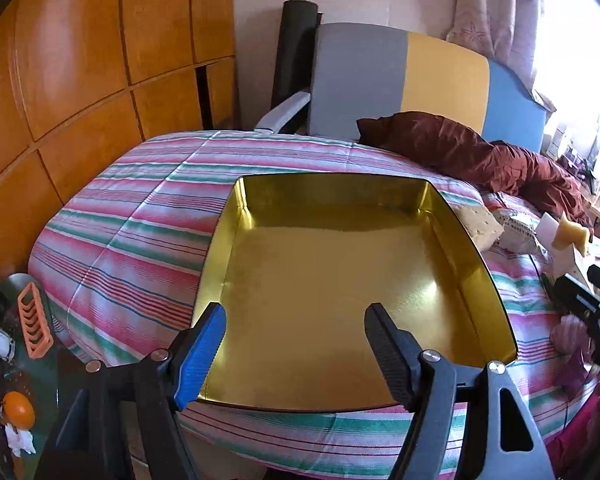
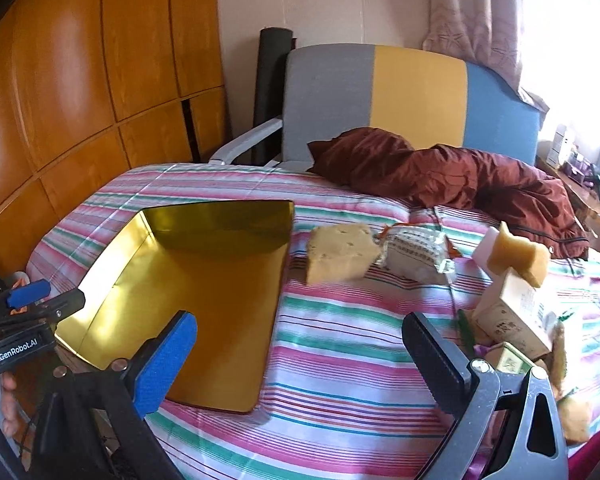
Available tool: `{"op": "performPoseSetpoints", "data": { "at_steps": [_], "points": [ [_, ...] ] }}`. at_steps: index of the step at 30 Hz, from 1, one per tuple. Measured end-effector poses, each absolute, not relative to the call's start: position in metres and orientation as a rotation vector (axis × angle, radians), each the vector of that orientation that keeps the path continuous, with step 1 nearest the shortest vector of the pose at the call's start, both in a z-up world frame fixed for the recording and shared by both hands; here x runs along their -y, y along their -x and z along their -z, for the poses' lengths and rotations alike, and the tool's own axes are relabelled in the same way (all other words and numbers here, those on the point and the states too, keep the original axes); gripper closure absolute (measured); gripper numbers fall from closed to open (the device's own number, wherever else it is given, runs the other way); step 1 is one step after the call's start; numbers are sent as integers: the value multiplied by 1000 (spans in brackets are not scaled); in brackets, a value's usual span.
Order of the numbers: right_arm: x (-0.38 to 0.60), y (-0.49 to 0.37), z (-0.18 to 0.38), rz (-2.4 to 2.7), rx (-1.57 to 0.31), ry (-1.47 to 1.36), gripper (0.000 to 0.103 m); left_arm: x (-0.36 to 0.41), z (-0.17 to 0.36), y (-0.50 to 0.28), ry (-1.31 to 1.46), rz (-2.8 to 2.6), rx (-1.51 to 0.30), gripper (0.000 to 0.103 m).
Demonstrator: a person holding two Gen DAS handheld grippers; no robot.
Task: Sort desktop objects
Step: 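Move both tools from the gold tray toward the pile of items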
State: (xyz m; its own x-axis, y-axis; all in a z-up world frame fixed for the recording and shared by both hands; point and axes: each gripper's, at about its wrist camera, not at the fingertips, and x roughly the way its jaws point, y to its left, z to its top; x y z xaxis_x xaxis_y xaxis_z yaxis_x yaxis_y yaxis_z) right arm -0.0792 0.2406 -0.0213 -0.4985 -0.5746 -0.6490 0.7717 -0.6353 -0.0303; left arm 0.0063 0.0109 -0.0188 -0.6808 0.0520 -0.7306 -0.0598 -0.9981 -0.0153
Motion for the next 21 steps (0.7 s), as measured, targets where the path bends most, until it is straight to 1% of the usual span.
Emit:
{"op": "performPoseSetpoints", "data": {
  "at_steps": [4, 6, 9, 11, 14, 16, 21],
  "points": [
    [-253, 87, 21, 2180, -398, -799, 0, -22, 19, -9, 1192, -2792, -67, 30],
    [-261, 93, 22, 2193, -389, -824, 0, -21, 20, -11, 1174, -2741, -6, 30],
    [-276, 101, 24, 2209, -371, -860, 0, -20, 20, -10, 1171, -2713, 46, 24],
    [-290, 108, 24, 2226, -378, -889, 0, -18, 21, -9, 1178, -2691, 94, 24],
    [-314, 120, 19, 2273, -366, -915, 0, -19, 25, -5, 1218, -2664, 117, 24],
    [-333, 130, 12, 2310, -333, -935, 0, -20, 28, -4, 1244, -2649, 134, 24],
    [-395, 160, -8, 2434, -182, -1027, 0, -31, 30, -2, 1254, -2586, 121, 24]
  ]
}}
